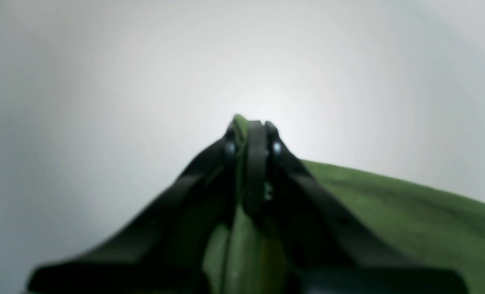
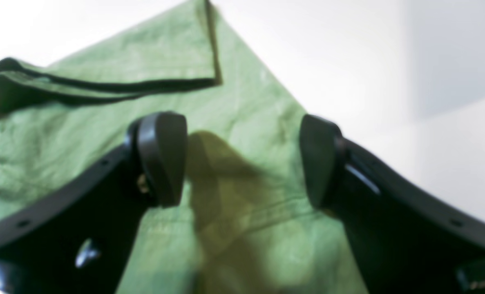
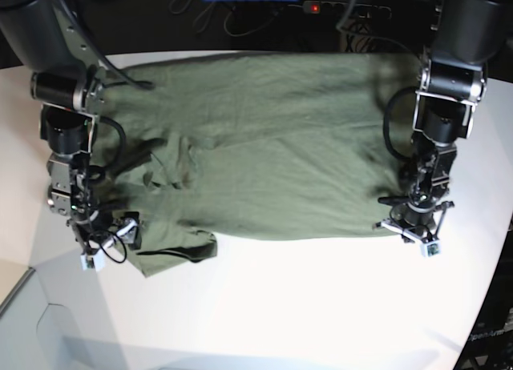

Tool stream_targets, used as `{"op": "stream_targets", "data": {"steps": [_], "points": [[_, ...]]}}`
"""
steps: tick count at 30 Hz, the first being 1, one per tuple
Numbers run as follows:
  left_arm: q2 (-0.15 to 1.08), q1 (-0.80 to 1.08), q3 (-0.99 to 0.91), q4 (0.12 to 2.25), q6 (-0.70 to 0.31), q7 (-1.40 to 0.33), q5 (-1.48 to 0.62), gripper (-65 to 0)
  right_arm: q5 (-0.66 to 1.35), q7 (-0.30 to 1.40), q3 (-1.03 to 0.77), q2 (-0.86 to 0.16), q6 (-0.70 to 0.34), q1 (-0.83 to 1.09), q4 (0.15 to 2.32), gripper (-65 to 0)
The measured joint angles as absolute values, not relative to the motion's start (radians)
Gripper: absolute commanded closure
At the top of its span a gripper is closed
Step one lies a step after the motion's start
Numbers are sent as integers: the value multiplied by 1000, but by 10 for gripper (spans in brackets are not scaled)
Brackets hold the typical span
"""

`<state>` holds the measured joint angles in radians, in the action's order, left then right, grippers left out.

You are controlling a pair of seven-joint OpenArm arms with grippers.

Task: Layout the t-shirt on the table in an organized manner, then fold the t-shirt properly
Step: 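Grasp the hem with both grippers and lift it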

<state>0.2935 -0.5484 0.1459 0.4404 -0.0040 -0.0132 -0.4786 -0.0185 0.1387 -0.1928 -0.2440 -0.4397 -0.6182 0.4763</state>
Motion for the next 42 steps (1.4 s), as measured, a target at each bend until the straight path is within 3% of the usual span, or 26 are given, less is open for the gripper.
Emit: {"op": "stream_targets", "data": {"steps": [3,5,10,12,23,35,42], "points": [[294,-548,146,440,-4,-14,-479,-2,-10,79,-142,-256,-377,-620,440,-414],[294,-548,146,440,-4,-12,-479,-2,-11,68,-97,-270,-352,-623,424,-369],[294,-541,146,441,-4,1,-479,-2,-2,43,-20,-286,-332,-632,399,-83],[294,-541,146,441,-4,1,-479,-2,1,43,-10,-288,-331,-632,395,0],[302,-474,141,572,1,-42,-483,-2,-3,98,-17,-298,-340,-616,456,0],[326,-311,136,921,-1,-79,-484,-2,-18,307,-231,-273,-343,-326,1079,0],[318,-206,-36,1042,0,-171,-486,-2,-20,411,-298,-237,-350,-177,1348,0]]}}
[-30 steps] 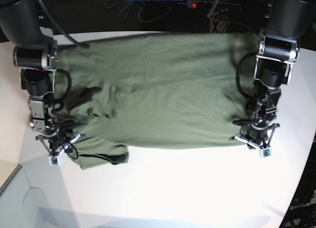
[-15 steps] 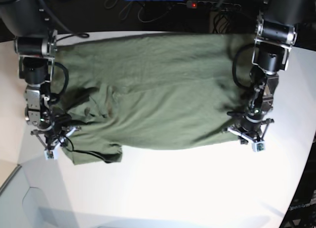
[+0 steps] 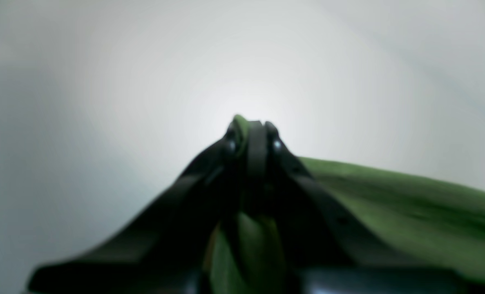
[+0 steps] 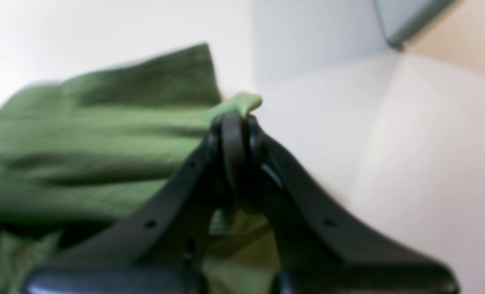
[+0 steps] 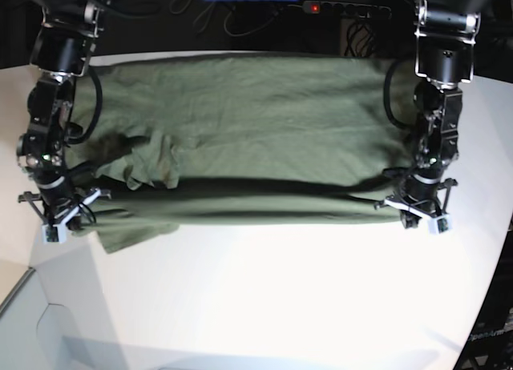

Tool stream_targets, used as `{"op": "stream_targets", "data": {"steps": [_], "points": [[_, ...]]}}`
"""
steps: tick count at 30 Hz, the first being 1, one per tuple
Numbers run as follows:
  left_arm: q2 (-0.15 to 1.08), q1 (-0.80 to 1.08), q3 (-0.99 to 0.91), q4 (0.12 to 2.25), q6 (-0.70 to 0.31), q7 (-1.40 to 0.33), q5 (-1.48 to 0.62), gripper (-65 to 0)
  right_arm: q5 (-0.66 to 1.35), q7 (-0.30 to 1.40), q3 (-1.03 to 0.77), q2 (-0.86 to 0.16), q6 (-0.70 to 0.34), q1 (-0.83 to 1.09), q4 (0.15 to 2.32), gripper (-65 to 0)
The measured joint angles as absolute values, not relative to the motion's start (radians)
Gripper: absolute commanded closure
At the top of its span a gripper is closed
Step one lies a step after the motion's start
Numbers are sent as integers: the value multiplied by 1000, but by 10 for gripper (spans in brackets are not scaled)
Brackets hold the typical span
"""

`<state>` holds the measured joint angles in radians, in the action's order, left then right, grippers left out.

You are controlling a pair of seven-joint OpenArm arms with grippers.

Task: Layout the t-shirt on the table in an organized manner, then fold the t-shirt properly
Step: 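Grasp the hem with both grippers and lift it, then fold the hem with both grippers over toward the collar edge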

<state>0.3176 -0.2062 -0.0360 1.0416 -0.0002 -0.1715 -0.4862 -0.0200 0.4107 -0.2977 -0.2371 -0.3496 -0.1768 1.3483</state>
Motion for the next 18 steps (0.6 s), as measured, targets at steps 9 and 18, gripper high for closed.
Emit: {"op": "stream_targets", "data": {"steps": [9,18], "points": [[315,-60,-108,1323,7,-282,-481,-2,-17,512,-445,-134,-468,-39,1625,0],[316,159,-205,1572,2,-318,-484,-2,-23,528,-453,-135,-471,116,1722,0]]}}
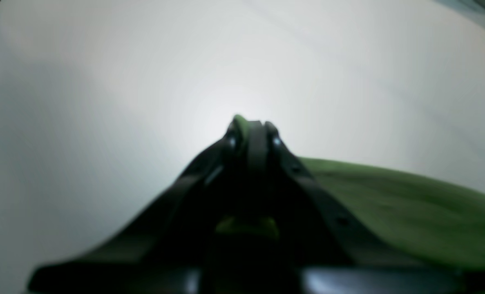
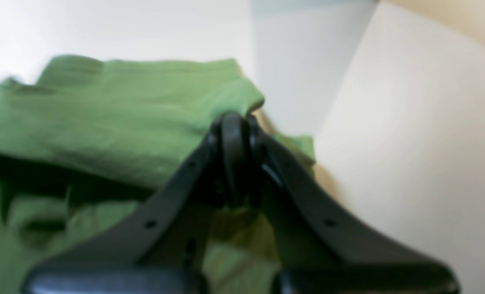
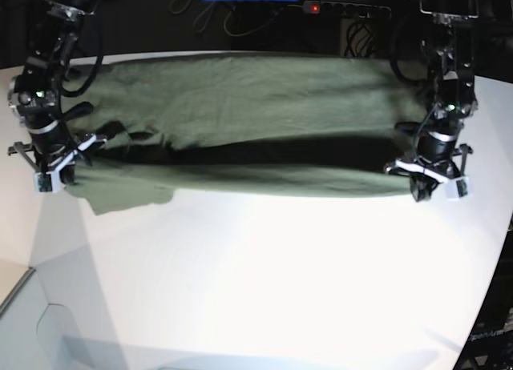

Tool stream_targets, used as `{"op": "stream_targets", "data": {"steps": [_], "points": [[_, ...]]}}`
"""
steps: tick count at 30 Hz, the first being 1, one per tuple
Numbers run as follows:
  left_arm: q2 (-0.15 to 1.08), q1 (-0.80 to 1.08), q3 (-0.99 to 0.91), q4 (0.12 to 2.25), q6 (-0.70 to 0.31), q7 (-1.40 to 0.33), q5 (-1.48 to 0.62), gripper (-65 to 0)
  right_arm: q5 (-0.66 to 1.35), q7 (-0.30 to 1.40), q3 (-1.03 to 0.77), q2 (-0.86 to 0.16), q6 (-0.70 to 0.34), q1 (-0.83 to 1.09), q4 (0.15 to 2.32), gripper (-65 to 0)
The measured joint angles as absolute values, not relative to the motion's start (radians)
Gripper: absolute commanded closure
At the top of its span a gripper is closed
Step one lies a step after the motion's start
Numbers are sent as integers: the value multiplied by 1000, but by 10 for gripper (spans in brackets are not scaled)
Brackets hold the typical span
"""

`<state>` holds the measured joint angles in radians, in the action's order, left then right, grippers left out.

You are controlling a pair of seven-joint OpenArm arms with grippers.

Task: Layout the t-shirt on the table in an organized manner, then fold the t-shirt properly
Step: 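Fold the hem with both grippers over toward the collar edge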

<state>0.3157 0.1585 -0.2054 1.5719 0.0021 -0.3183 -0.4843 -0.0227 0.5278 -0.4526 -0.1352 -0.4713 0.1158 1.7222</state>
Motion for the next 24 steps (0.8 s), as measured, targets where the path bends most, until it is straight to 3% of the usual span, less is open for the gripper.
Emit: {"op": "stream_targets", "data": {"steps": [12,24], "points": [[316,343,-270,1702,-3,-318,-486,-2,-15,520,-446,-136,-474,244,1769,0],[316,440,-339,1705,-7,-313,-487,-2,-3,431,-448,-138,-475,244,1575,0]]}}
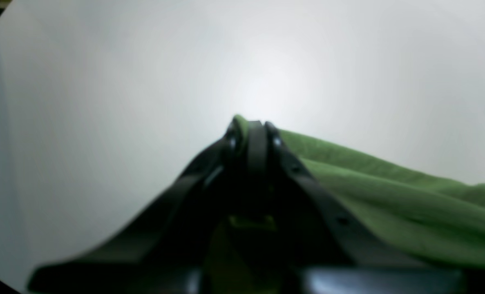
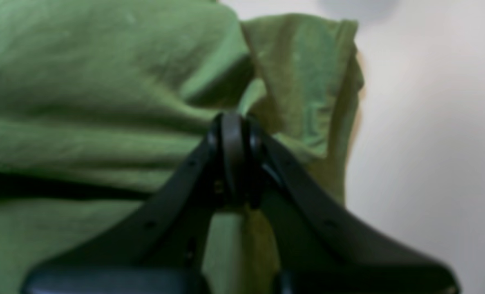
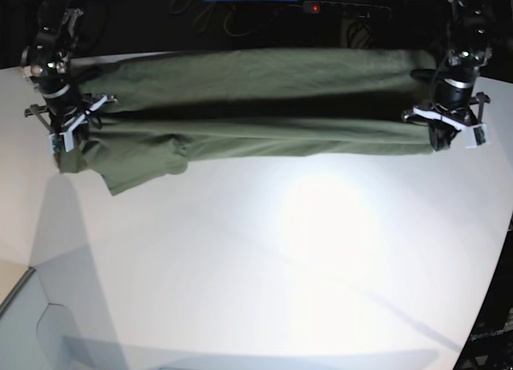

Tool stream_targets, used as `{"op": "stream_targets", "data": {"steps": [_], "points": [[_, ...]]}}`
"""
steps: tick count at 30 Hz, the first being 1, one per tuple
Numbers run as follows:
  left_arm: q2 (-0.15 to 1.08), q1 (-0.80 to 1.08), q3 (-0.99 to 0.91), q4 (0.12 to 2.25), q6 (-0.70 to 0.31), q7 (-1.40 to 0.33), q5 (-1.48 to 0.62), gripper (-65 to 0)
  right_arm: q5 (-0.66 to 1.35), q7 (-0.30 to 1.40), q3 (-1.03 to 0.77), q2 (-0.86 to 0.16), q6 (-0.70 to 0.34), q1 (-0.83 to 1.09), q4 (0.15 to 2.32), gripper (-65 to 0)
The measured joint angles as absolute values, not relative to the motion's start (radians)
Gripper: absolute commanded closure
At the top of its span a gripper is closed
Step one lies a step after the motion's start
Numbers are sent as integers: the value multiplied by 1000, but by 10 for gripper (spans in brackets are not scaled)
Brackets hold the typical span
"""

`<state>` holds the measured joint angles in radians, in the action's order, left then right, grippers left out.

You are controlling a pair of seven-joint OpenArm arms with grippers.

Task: Layout the t-shirt on the table in an organized manner, then fold the t-shirt properly
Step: 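Fold the hem with both grippers over toward the collar edge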

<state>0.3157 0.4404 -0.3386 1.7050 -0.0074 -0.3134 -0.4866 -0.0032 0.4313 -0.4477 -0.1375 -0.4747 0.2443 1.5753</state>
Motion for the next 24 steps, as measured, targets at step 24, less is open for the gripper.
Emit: {"op": "stream_targets", "data": {"steps": [24], "points": [[289,441,-284,1471,-6,-220,-482,-2,4,394,-432,-138,-471,236,1507,0]]}}
